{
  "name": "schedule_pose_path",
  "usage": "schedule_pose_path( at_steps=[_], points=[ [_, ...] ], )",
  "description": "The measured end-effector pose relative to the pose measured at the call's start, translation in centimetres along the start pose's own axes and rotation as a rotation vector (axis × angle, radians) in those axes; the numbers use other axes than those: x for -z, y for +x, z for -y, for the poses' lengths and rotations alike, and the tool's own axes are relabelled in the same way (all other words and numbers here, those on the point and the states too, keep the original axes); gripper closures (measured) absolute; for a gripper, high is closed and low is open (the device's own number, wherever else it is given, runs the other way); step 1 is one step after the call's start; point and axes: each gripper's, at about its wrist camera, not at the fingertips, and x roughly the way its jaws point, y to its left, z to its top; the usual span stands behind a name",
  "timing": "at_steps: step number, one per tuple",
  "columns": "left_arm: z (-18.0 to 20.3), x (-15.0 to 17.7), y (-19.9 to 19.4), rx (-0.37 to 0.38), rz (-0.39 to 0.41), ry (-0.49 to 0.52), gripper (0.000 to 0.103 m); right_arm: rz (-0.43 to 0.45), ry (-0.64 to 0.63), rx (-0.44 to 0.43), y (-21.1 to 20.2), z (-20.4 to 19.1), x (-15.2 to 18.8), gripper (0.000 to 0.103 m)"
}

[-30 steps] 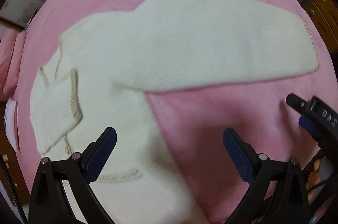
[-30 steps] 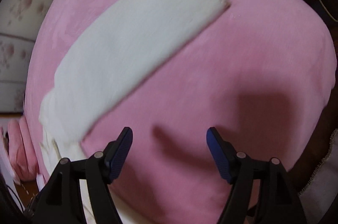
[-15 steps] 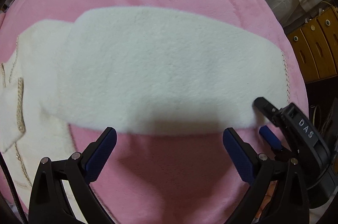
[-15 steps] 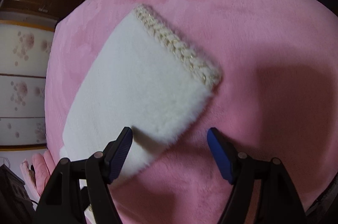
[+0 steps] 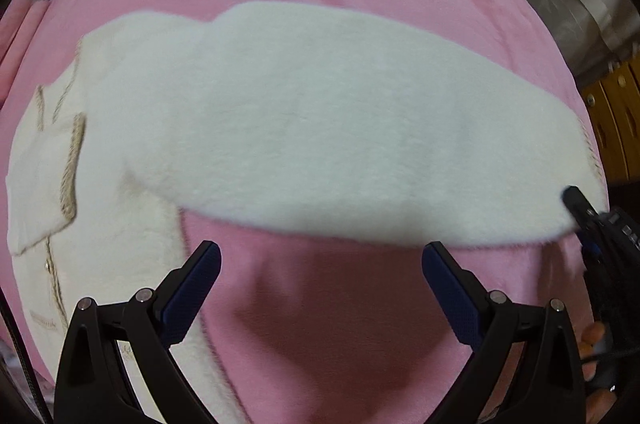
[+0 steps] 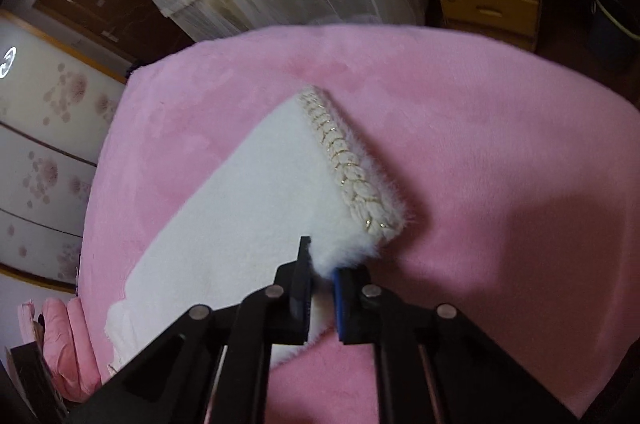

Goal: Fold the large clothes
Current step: 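Fold that sleeve across the body with the right tool and release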

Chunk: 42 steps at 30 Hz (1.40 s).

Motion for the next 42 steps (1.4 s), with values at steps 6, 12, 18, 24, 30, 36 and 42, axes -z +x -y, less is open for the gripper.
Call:
schedule_pose_path(
  at_steps=[6, 12, 18, 24, 30, 36, 42],
  points=[
    [-6.5, -0.3, -2.8, -0.057, 0.080, -0.102, 0.003, 0.128, -0.147, -0.091, -3.6, -5.5, 0.4, 0.096],
    [-16.6, 0.6, -6.4, -0.163, 0.192, -0.198, 0.003, 0.190, -0.370, -0.241, -6.7, -14.2, 2.9, 0.096],
    [-27.5, 1.8, -8.9, -0.256, 0.292, -0.254, 0.003, 0.195, -0.583, -0.348, -8.6, -23.5, 9.2, 0.095],
    [-36.9, 3.8, -9.2, -0.178, 0.290, -0.325, 0.003, 0.098, -0.669, -0.369, -6.6, -30.9, 18.7, 0.095],
    [-43.6, 6.0, -7.3, -0.112, 0.247, -0.357, 0.003, -0.071, -0.765, -0.317, -1.2, -35.1, 29.9, 0.095],
    [-46.1, 7.5, -4.9, -0.018, 0.217, -0.375, 0.003, -0.294, -0.814, -0.162, 5.6, -34.9, 36.6, 0.090],
    [-45.7, 7.3, -2.7, 0.076, 0.190, -0.397, 0.003, -0.407, -0.787, -0.275, 6.3, -34.5, 36.5, 0.050]
  ],
)
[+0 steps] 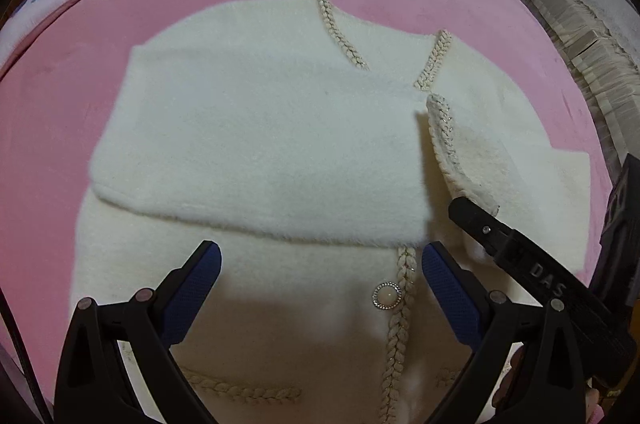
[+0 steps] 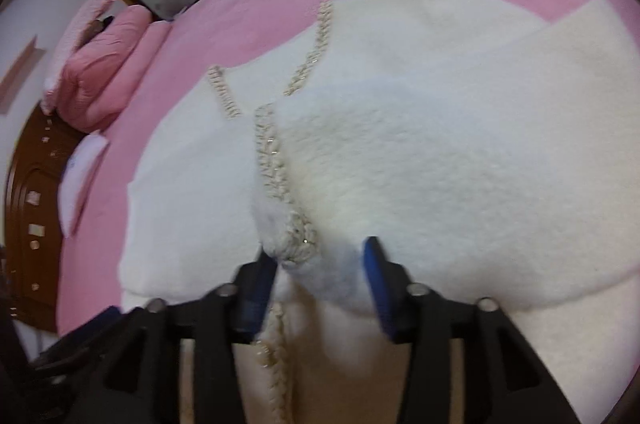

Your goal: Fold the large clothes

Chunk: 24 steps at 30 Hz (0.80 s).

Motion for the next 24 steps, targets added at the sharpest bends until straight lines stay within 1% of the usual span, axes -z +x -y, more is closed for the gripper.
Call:
schedule_pose_path(
  at_steps=[3, 4, 6, 7, 8, 10, 13, 16, 17, 18, 19, 20, 21, 22, 23, 24],
  points=[
    [1.0, 0.0, 0.1, 0.072, -0.006, -0.008, 0.003, -0.021, -0.007, -0.020, -0.6, 0.4, -0.2, 0.050],
    [1.4, -0.1, -0.1, 0.111, -0.007, -0.014, 0.003, -0.020, -0.006, -0.025, -1.0, 0.4, -0.6, 0.050],
    [2.3, -0.4, 0.2, 0.197, -0.015, -0.029, 0.003, -0.010, 0.000, -0.031, -2.0, 0.8, -0.2, 0.050],
    [3.0, -0.6, 0.5, 0.248, -0.016, -0.040, 0.003, -0.005, 0.000, -0.025, -2.8, 1.3, 0.0, 0.050],
    [3.4, -0.9, 0.7, 0.274, -0.019, -0.047, 0.003, 0.003, -0.003, -0.012, -3.5, 1.8, 0.2, 0.049],
    [4.5, -1.2, 1.4, 0.306, -0.021, -0.068, 0.003, 0.024, -0.005, 0.009, -4.9, 3.1, 0.5, 0.047],
    [6.3, -1.2, 2.6, 0.288, -0.042, -0.099, 0.007, 0.029, 0.016, 0.039, -6.8, 5.5, 1.3, 0.047],
    [7.9, -0.7, 4.4, 0.264, -0.072, -0.110, 0.021, 0.026, 0.028, 0.091, -8.0, 7.9, 2.1, 0.047],
    [8.6, -0.5, 4.9, 0.245, -0.086, -0.110, 0.030, 0.028, 0.037, 0.110, -8.3, 8.7, 2.3, 0.047],
    [9.3, 0.0, 5.0, 0.229, -0.094, -0.107, 0.034, 0.030, 0.048, 0.131, -8.5, 9.5, 2.6, 0.047],
    [9.9, 0.1, 5.5, 0.198, -0.091, -0.100, 0.035, 0.031, 0.057, 0.147, -8.7, 10.3, 2.8, 0.047],
    [10.5, 0.3, 5.6, 0.171, -0.084, -0.089, 0.037, 0.030, 0.062, 0.161, -8.7, 10.9, 3.0, 0.047],
    [11.0, 0.3, 5.7, 0.154, -0.078, -0.078, 0.044, 0.027, 0.066, 0.180, -8.7, 11.6, 3.2, 0.047],
    [11.6, 0.3, 5.8, 0.135, -0.069, -0.062, 0.052, 0.023, 0.069, 0.199, -8.6, 12.1, 3.4, 0.047],
    [12.2, 0.3, 5.9, 0.123, -0.064, -0.045, 0.078, 0.016, 0.069, 0.225, -8.4, 12.5, 3.5, 0.047],
    [12.7, 0.1, 6.0, 0.132, -0.073, -0.036, 0.089, 0.012, 0.064, 0.253, -8.2, 12.9, 3.6, 0.047]
  ],
)
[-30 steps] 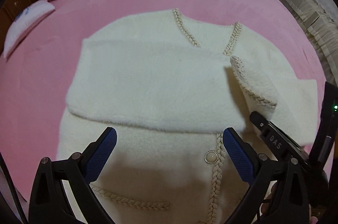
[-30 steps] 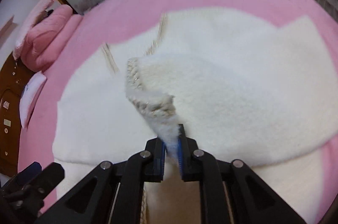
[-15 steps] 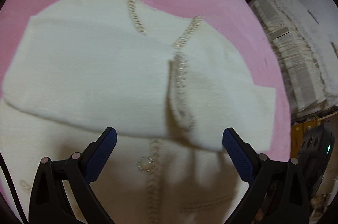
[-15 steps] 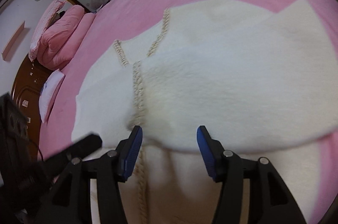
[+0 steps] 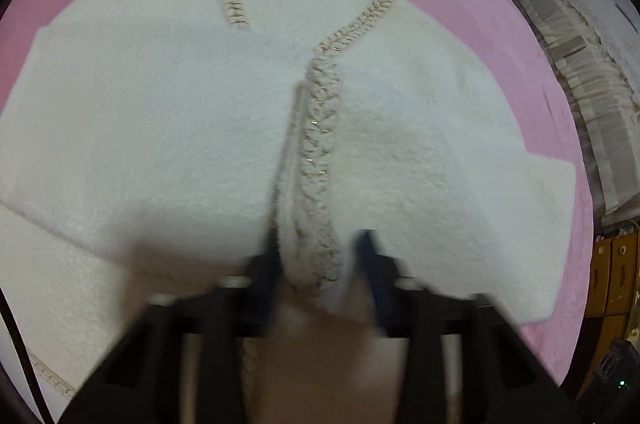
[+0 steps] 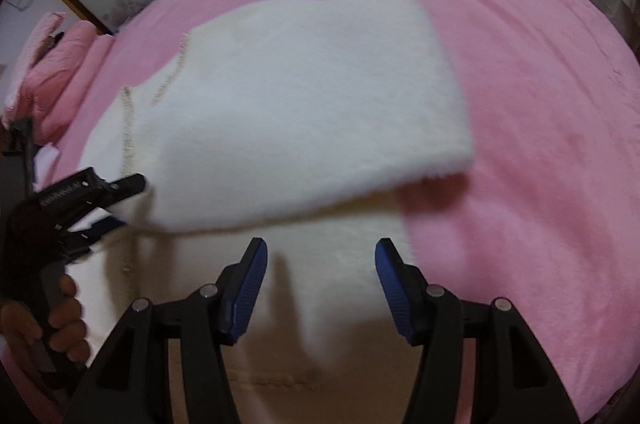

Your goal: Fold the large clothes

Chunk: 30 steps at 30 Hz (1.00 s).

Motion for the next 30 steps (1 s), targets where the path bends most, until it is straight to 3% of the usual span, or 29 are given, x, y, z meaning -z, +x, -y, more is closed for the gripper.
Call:
schedule_pose_path(
  at_steps=[4, 7, 13, 16, 19, 24, 28, 30],
  points=[
    [2.1, -0.4, -0.3, 0.000, 0.008, 0.017, 0.090, 0.030, -0.042, 0.069, 0.7, 0.4, 0.1, 0.047],
    [3.8, -1.5, -2.0, 0.042, 0.046, 0.021, 0.091, 0.042, -0.038, 0.052, 1.8, 0.8, -0.5, 0.047],
    [8.2, -7.2, -9.7, 0.161, 0.312, 0.039, 0.092, 0.094, -0.059, 0.046, 2.7, 0.2, -2.4, 0.047],
    [8.9, -9.5, -13.3, 0.157, 0.423, 0.030, 0.092, 0.108, -0.092, 0.051, 3.2, -0.2, -3.5, 0.047],
    [7.7, -9.9, -15.8, 0.157, 0.480, 0.017, 0.092, 0.124, -0.126, 0.019, 3.3, -1.2, -4.1, 0.047],
    [3.3, -8.2, -16.0, 0.052, 0.451, -0.063, 0.092, 0.177, -0.267, 0.072, 3.1, -4.0, -4.0, 0.047],
    [-1.6, -4.6, -11.4, -0.078, 0.314, -0.176, 0.092, 0.172, -0.295, 0.098, 3.6, -3.9, -3.4, 0.047],
    [-3.5, -2.8, -8.8, -0.107, 0.268, -0.224, 0.092, 0.169, -0.277, 0.086, 3.5, -3.1, -3.0, 0.047]
  ],
)
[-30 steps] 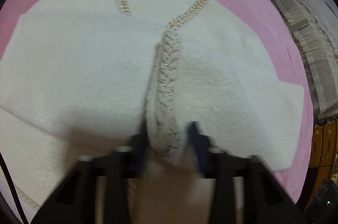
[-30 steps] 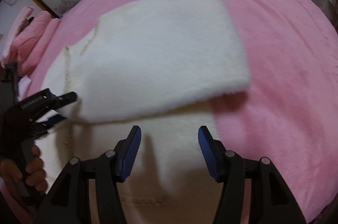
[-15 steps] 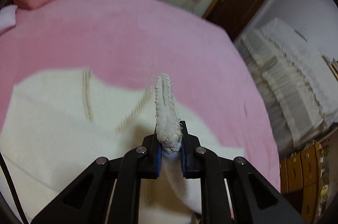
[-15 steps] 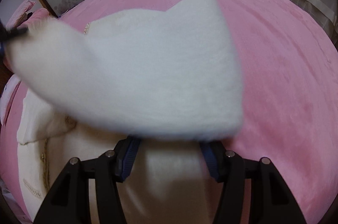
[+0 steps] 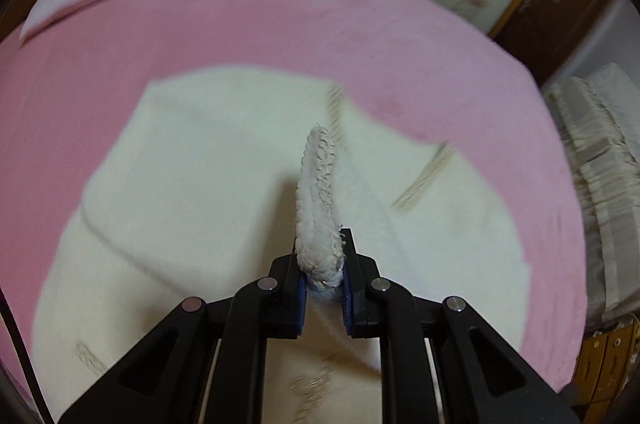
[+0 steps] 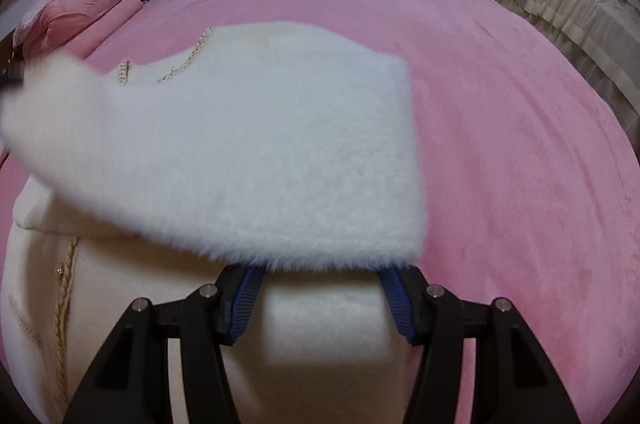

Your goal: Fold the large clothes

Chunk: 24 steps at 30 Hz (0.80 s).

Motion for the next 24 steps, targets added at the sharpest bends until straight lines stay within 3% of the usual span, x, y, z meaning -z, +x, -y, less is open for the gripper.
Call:
schedule_pose_path(
  at_steps=[3, 7, 10, 12, 14, 15, 16, 18, 19, 20, 21, 24],
  points=[
    [-2.2, 2.2, 3.2, -0.043, -0.042, -0.018, 0.092, 0.004, 0.008, -0.019, -0.2, 0.6, 0.6, 0.047],
    [-3.3, 3.7, 6.6, -0.032, -0.075, -0.026, 0.088, -0.018, 0.001, -0.020, -0.6, 1.2, 1.1, 0.047],
    [-3.9, 3.3, 6.6, -0.059, -0.076, -0.028, 0.073, -0.052, 0.048, -0.001, -1.0, 2.3, 1.4, 0.047],
    [-3.9, 2.9, 5.7, -0.131, -0.077, -0.033, 0.052, -0.069, 0.095, 0.001, -1.9, 3.1, 1.4, 0.047],
    [-4.0, 2.2, 2.9, -0.135, -0.009, -0.056, 0.052, -0.053, 0.135, -0.006, -3.4, 3.3, 1.3, 0.047],
    [-3.8, 1.9, 1.2, -0.103, 0.041, -0.069, 0.052, -0.040, 0.150, -0.028, -4.3, 3.2, 1.1, 0.048],
    [-4.2, 1.6, 0.1, -0.061, 0.060, -0.075, 0.052, -0.031, 0.168, -0.067, -5.0, 2.9, 0.7, 0.053],
    [-3.1, 1.3, -1.2, 0.081, 0.063, -0.070, 0.052, -0.027, 0.213, -0.159, -5.4, 2.0, -0.2, 0.084],
    [-2.2, 1.2, -1.0, 0.139, 0.040, -0.059, 0.056, -0.038, 0.245, -0.222, -5.0, 1.2, -0.7, 0.090],
    [-1.1, 1.3, -0.2, 0.182, -0.001, -0.047, 0.071, -0.056, 0.279, -0.293, -4.3, 0.4, -1.1, 0.099],
    [0.0, 1.5, 0.8, 0.197, -0.045, -0.041, 0.089, -0.091, 0.337, -0.396, -3.2, -0.7, -1.4, 0.103],
    [2.8, 2.6, 5.1, 0.206, -0.194, -0.020, 0.094, -0.186, 0.580, -0.678, 0.5, -3.5, -1.6, 0.103]
  ],
)
